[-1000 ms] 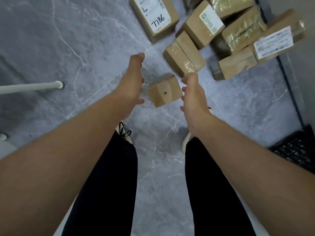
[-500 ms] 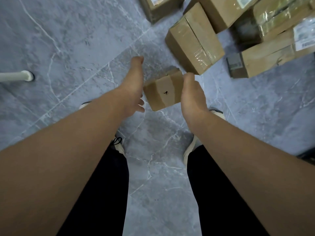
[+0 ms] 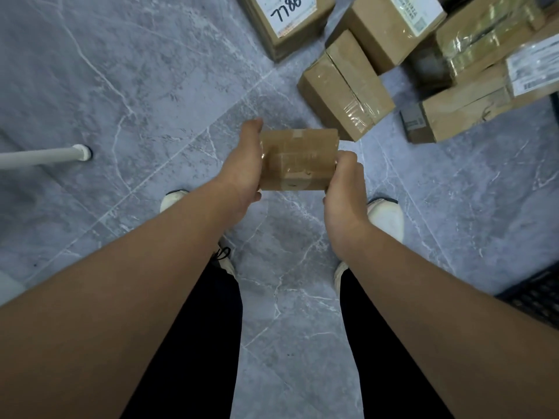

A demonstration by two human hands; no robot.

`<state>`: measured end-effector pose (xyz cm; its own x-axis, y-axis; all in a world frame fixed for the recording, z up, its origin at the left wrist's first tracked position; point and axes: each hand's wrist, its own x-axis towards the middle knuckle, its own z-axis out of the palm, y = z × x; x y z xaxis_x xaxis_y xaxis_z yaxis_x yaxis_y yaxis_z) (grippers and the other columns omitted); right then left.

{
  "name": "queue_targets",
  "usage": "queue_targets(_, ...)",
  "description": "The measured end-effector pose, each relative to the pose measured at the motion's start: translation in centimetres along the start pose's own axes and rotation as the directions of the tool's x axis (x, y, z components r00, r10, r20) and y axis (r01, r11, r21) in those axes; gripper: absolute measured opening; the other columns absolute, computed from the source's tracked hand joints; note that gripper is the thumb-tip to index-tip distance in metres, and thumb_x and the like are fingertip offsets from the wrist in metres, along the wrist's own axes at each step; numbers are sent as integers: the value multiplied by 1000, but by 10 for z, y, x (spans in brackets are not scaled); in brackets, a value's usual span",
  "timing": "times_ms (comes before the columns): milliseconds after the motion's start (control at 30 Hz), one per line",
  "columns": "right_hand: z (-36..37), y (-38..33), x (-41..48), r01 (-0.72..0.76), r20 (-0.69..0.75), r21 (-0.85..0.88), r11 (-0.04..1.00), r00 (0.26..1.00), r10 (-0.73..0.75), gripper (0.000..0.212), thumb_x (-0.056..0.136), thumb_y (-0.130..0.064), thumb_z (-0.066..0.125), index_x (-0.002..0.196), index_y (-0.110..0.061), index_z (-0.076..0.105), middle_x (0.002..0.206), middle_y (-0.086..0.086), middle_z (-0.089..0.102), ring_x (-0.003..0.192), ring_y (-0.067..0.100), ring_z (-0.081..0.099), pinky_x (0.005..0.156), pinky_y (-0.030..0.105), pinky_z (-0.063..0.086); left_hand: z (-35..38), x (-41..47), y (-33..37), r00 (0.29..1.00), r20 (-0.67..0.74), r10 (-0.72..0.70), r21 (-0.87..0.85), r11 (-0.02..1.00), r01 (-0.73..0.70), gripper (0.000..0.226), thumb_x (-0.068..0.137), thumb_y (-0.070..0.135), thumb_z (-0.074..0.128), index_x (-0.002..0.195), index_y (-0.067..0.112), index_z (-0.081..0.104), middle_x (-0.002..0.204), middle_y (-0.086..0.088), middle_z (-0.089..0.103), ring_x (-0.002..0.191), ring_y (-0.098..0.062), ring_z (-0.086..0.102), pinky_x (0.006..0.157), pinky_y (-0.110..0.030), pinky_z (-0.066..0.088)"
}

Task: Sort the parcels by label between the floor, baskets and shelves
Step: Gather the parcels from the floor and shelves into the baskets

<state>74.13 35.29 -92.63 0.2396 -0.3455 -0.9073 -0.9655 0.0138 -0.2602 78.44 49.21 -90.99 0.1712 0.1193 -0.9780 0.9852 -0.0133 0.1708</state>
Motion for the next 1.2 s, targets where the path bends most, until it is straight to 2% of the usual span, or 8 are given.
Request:
queue_targets(133, -3, -14, -25, 9, -5, 144, 990, 1000, -8, 42, 103, -58, 39, 110, -23, 60, 99, -6, 62, 97, 14, 59, 89, 35, 44, -9, -23, 11, 999, -50, 20, -44, 999, -22, 58, 98, 63, 32, 135, 25, 56, 134, -9, 58, 123, -27, 54, 113, -50, 36)
queue_targets(267, -8, -37, -49, 48, -24, 180, 982, 999, -45, 61, 81, -63, 35, 116, -26, 67, 114, 1, 73, 109, 21, 68, 91, 38, 50, -14, -45, 30, 995, -88, 51, -78, 995, -58, 43, 102, 56, 33, 101, 22, 60, 102, -2, 63, 98, -14, 56, 113, -44, 33)
queue_targets(433, -13, -65, -75, 136, -49, 230, 964, 991, -128, 64, 93, -59, 38, 137, -20, 64, 109, -4, 76, 101, 16, 71, 83, 33, 53, -19, -72, 55, 987, -119, 107, -108, 987, -120, 42, 102, 55, 34, 83, 21, 49, 89, 1, 62, 90, -11, 56, 116, -48, 30)
queue_targets(567, -17, -81, -92, 145, -15, 284, 948, 989, -147, 77, 80, -72, 42, 144, -36, 63, 121, -2, 79, 114, 23, 75, 104, 52, 59, -19, -99, 77, 979, -121, 165, -147, 972, -182, 42, 101, 55, 36, 79, 20, 41, 76, 4, 52, 86, -15, 50, 114, -49, 35)
queue_targets(833, -41, -119, -136, 210, -23, 218, 953, 978, -210, 41, 80, -69, 39, 96, -39, 61, 115, 6, 72, 110, 29, 70, 100, 63, 58, -17, -168, 119, 952, -59, 300, -242, 921, -306, 39, 102, 52, 37, 88, 17, 48, 55, 10, 64, 81, -25, 61, 86, -43, 53)
queue_targets(1000, -64, -152, -177, 334, 12, 108, 936, 941, -337, 44, 83, -67, 33, 102, -39, 61, 106, 2, 74, 107, 28, 70, 99, 61, 59, -17, -211, 146, 924, -31, 381, -176, 908, -380, 50, 99, 57, 34, 102, 24, 70, 62, 15, 71, 78, -19, 66, 90, -44, 52)
queue_targets(1133, -77, -181, -205, 382, 56, 65, 922, 921, -386, 55, 80, -73, 29, 106, -45, 69, 117, -2, 73, 120, 27, 65, 108, 60, 52, -14, -253, 168, 909, -11, 417, -201, 890, -410, 51, 102, 56, 34, 69, 40, 70, 60, 20, 71, 90, -20, 70, 98, -49, 52)
queue_targets(1200, -86, -197, -225, 402, 71, 66, 913, 911, -406, 61, 78, -75, 27, 108, -40, 67, 121, 1, 71, 120, 26, 64, 109, 59, 51, -15, -273, 178, 898, -21, 440, -240, 869, -432, 39, 102, 54, 36, 85, 36, 67, 68, 20, 73, 95, -19, 70, 101, -51, 52)
